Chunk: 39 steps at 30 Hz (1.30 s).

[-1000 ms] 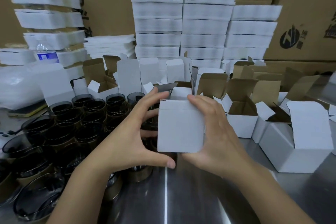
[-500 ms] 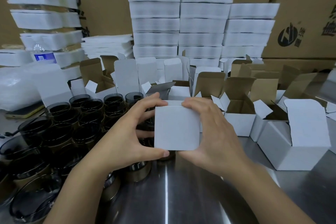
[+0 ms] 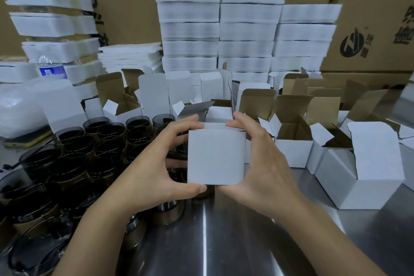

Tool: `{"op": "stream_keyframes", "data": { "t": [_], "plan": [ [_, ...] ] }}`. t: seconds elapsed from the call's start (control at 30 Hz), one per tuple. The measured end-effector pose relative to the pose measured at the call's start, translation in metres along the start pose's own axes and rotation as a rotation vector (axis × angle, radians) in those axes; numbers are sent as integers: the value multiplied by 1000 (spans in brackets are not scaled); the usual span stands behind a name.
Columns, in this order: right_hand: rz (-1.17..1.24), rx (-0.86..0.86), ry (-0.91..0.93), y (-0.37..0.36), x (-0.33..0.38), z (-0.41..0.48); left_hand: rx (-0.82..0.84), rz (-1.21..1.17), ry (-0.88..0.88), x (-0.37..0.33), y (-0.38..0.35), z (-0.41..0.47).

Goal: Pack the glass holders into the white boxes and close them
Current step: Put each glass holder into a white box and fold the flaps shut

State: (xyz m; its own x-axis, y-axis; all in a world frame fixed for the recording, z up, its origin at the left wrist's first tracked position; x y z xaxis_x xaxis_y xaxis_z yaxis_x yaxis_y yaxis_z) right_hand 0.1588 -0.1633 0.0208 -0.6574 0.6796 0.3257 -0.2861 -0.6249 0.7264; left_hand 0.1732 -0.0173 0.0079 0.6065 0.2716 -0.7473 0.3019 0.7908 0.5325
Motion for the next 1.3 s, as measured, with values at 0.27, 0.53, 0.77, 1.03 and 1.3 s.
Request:
{"op": "stream_keyframes", "data": {
  "t": [0.27,0.53,0.77,1.03,1.3],
  "plan": [
    [-32,-162,100,9,10,-1,-28,-133,72,13,4,1],
    [33,-250,148,10,5,-2,-54,-220,66,15,5,14],
    [298,-31,69,13,2,3,-129,-202,21,-1,18,10],
    [733,16,-98,52,-24,-12,14,-223,-45,-36,-22,28],
    [522,-136,-295,117,-53,-80,-65,-176,-185,-41,-86,32]
  ]
}}
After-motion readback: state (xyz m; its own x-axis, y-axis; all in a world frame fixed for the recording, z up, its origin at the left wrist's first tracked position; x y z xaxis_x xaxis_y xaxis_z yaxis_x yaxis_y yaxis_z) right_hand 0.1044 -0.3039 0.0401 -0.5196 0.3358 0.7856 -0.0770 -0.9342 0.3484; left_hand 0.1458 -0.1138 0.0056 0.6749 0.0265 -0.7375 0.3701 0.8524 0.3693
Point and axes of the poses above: each hand's wrist, its own z-axis towards the middle knuckle, its own y-axis out of the back of the hand, x = y × z, the point moved 9 cm from there along z, towards the middle knuckle, and after that the axes turned 10 degrees about x, right-handed, at the moved point
